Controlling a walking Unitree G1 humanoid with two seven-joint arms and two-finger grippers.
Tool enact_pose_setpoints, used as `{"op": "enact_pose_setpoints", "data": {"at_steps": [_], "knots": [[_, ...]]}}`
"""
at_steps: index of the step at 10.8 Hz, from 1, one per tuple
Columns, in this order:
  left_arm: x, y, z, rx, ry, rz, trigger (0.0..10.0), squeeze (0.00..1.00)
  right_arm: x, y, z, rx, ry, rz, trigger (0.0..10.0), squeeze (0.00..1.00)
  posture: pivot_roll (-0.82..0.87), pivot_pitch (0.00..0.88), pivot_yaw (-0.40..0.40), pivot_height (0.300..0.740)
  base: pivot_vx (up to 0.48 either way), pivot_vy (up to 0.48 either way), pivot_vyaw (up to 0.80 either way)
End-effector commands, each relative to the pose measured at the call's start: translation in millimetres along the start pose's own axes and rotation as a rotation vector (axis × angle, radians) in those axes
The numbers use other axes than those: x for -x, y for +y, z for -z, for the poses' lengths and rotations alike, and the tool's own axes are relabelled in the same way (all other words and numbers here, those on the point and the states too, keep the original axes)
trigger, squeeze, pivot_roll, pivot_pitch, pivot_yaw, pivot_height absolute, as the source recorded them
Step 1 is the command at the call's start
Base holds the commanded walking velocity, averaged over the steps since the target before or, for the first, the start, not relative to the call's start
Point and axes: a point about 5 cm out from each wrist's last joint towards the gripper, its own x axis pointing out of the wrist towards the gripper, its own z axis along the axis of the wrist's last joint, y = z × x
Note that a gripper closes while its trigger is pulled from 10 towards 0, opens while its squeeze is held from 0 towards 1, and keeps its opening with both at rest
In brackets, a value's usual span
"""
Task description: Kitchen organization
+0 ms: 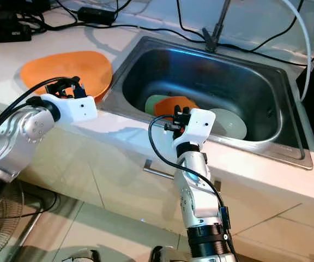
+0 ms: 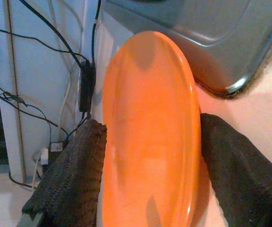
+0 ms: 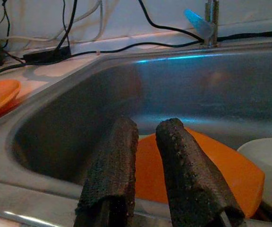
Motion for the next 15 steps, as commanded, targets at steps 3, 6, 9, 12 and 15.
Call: {"op": "enact_pose_setpoints", "data": {"at_steps": [3,6,9,12,15], "knots": [[-12.2,-28.7,10,-0.027,0.072,0.111,10.0,0.0,4.3,3.8,9,-0.042,0.031,0.02,10.0,0.0,0.03,0.102,-0.064,0.74,0.0,0.0,0.0],[-19.9,-32.5,23,-0.026,0.142,0.102,10.0,0.0,5.4,4.6,8,-0.042,0.032,0.02,10.0,0.0,0.03,0.117,-0.063,0.74,0.0,0.0,0.0],[-24.1,-32.5,40,-0.033,0.217,0.069,9.4,0.0,11.3,2.5,11,-0.039,0.048,0.028,10.0,0.0,0.01,0.143,-0.069,0.74,0.0,0.0,0.0],[-26.1,-28.9,41,-0.035,0.209,0.044,0.0,0.0,14.3,3.9,14,-0.04,0.063,0.023,10.0,0.0,0.02,0.153,-0.073,0.74,0.0,0.0,0.0],[-27.2,-32.0,40,-0.033,0.199,0.045,0.0,0.0,14.2,2.9,13,-0.038,0.064,0.025,10.0,0.0,0.01,0.147,-0.075,0.74,0.0,0.0,0.0]]}}
